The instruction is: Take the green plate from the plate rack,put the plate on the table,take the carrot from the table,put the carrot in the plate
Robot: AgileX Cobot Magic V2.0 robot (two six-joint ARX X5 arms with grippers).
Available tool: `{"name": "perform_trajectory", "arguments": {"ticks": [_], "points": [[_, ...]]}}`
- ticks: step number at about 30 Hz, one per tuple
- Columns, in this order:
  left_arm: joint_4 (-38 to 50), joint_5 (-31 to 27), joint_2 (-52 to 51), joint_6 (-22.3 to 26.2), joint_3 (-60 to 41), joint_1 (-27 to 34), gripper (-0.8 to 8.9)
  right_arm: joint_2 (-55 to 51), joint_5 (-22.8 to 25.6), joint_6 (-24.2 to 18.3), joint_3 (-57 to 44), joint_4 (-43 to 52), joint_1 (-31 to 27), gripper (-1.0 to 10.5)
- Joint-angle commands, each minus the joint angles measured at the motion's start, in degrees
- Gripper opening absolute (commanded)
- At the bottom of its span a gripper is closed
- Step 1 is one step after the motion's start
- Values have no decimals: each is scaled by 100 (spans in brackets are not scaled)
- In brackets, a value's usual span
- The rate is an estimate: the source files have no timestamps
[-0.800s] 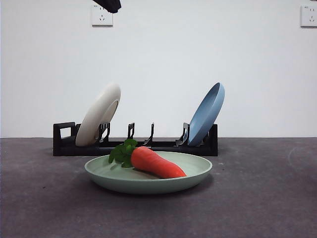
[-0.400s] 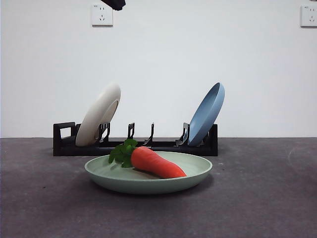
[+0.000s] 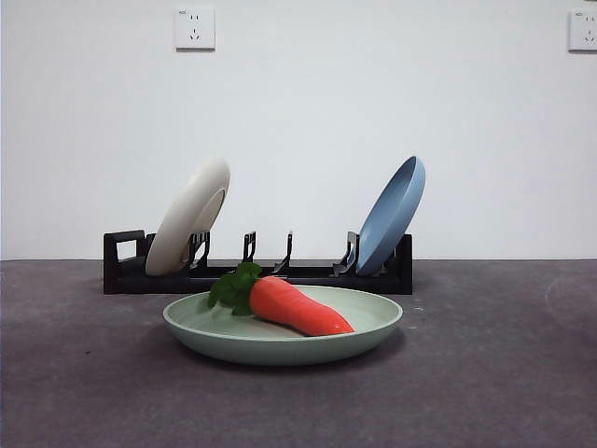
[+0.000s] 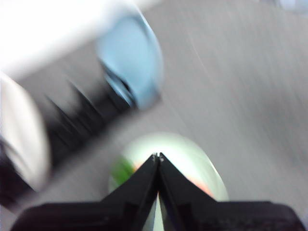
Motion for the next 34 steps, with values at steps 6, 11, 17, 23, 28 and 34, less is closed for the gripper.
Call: {"name": "perform_trajectory", "arguments": {"ticks": [6, 11, 17, 23, 28, 34], "points": [[1287, 1137, -938, 568, -35, 2352, -3, 0, 9, -17, -28, 28, 15, 1], [1429, 1185, -1604, 732, -299, 3504, -3, 2, 9, -17, -28, 28, 15, 1], [2535, 1113, -2627, 791, -1744, 4291, -3, 0, 11, -17, -28, 28, 15, 1], [3803, 1119, -3742, 656, -3744, 4579, -3, 0, 11, -17, -28, 28, 15, 1], [3928, 1119, -4529, 470, -4970, 4680, -3, 0, 11, -17, -28, 28, 15, 1], [3923, 1119, -5165, 129, -5987, 4697, -3, 0, 11, -17, -28, 28, 15, 1]]}}
